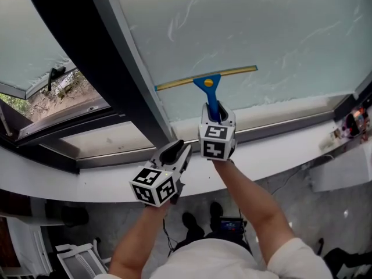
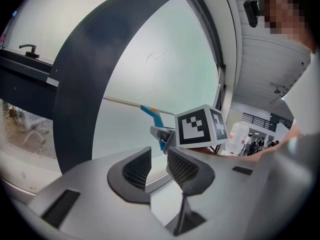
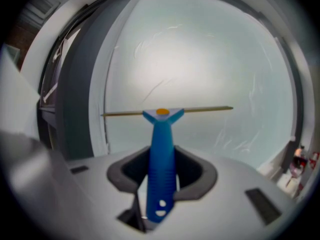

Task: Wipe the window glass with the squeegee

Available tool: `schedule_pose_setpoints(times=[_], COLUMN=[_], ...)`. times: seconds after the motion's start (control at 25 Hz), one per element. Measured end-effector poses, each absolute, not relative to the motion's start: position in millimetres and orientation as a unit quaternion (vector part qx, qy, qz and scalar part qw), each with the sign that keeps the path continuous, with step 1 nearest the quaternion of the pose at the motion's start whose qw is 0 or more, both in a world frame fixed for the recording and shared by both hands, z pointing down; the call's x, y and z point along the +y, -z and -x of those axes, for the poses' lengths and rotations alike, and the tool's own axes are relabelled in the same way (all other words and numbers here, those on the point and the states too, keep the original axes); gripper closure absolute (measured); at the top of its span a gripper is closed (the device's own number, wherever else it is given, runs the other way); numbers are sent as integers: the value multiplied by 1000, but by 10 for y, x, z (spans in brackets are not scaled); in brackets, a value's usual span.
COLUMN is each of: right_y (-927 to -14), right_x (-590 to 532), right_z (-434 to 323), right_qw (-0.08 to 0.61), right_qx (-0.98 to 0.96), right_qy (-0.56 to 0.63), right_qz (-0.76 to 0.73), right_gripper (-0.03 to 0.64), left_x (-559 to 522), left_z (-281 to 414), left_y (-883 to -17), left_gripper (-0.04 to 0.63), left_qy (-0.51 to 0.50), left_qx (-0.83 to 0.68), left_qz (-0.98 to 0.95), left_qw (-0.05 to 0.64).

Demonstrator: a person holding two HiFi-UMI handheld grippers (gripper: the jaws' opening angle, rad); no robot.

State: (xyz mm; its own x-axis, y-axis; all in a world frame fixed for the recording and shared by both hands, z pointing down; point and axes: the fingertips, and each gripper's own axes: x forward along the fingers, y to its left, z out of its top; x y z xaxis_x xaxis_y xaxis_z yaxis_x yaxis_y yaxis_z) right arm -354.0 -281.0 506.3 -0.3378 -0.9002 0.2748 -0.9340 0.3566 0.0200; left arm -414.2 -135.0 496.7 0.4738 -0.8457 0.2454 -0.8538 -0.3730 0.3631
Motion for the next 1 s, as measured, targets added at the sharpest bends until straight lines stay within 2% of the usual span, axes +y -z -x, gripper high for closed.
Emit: schedule_pose_setpoints(times=[1.0], right_y=[-5939], right_x=[-2857], right_z=[3560], right_qw=[151], right_qx=[-818], right_qy=[-88], right_qz=[-548], right_gripper=[462], left_x=[-1419], left_z=[4029], left_y=[-5593], left_gripper=[466], left_qy=[-38], left_qx=[-496], left_qz=[-828], left_qw=[260])
